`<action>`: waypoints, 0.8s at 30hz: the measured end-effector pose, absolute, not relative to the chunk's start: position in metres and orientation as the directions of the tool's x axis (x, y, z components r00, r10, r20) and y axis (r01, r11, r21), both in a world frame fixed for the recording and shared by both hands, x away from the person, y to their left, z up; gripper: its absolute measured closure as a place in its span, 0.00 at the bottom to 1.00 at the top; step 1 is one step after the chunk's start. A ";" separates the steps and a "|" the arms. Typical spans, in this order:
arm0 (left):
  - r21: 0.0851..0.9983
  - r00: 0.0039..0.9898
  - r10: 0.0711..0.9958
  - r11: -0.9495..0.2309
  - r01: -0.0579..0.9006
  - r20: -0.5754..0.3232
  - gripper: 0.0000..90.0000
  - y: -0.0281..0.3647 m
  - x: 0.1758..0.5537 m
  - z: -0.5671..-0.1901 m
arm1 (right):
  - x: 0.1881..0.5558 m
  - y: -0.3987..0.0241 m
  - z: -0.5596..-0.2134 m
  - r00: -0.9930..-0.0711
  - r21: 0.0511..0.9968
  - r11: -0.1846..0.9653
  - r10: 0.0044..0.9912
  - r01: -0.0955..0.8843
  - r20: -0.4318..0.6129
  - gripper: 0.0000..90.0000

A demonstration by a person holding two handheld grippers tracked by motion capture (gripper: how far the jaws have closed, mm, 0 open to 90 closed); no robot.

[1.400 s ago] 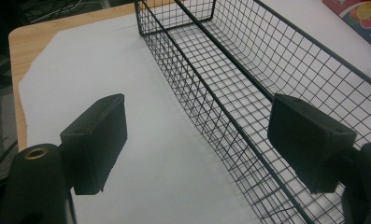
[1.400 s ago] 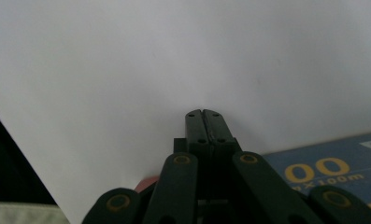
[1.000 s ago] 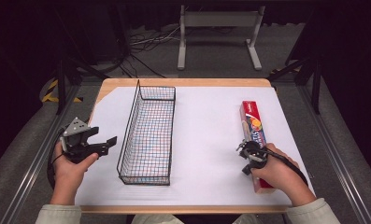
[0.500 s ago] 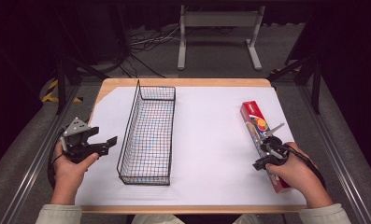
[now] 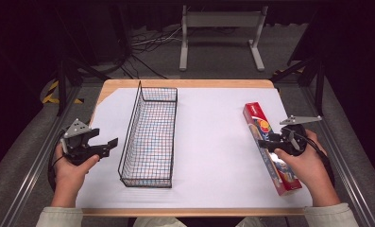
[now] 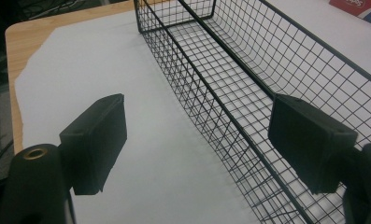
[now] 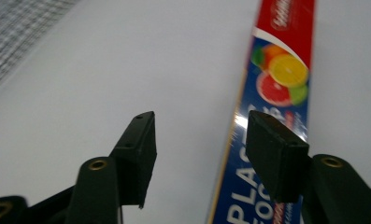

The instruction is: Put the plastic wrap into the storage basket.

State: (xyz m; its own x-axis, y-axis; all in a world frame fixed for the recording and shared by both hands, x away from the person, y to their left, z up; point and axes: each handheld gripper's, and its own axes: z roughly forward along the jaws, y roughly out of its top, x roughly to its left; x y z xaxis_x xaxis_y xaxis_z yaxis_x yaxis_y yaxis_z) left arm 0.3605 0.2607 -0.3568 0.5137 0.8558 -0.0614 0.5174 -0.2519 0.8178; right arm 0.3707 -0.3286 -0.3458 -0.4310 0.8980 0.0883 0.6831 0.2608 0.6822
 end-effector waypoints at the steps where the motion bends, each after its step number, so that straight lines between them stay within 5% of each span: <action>1: 0.818 0.513 0.856 -0.250 0.519 -0.064 0.23 0.260 0.361 -0.357 | 0.373 -0.333 -0.349 -0.356 0.652 0.193 0.926 0.733 0.125 0.47; 8: 0.817 0.509 0.858 -0.247 0.521 -0.065 0.23 0.260 0.361 -0.358 | 0.380 -0.343 -0.369 -0.245 0.584 0.137 0.963 0.800 0.110 0.41; 15: 0.816 0.510 0.858 -0.250 0.522 -0.064 0.22 0.260 0.361 -0.358 | 0.385 -0.341 -0.373 -0.230 0.597 0.154 0.972 0.787 0.053 0.35; 24: 0.816 0.508 0.859 -0.248 0.522 -0.064 0.22 0.261 0.361 -0.358 | 0.398 -0.340 -0.398 -0.214 0.488 0.165 0.976 0.857 0.046 0.31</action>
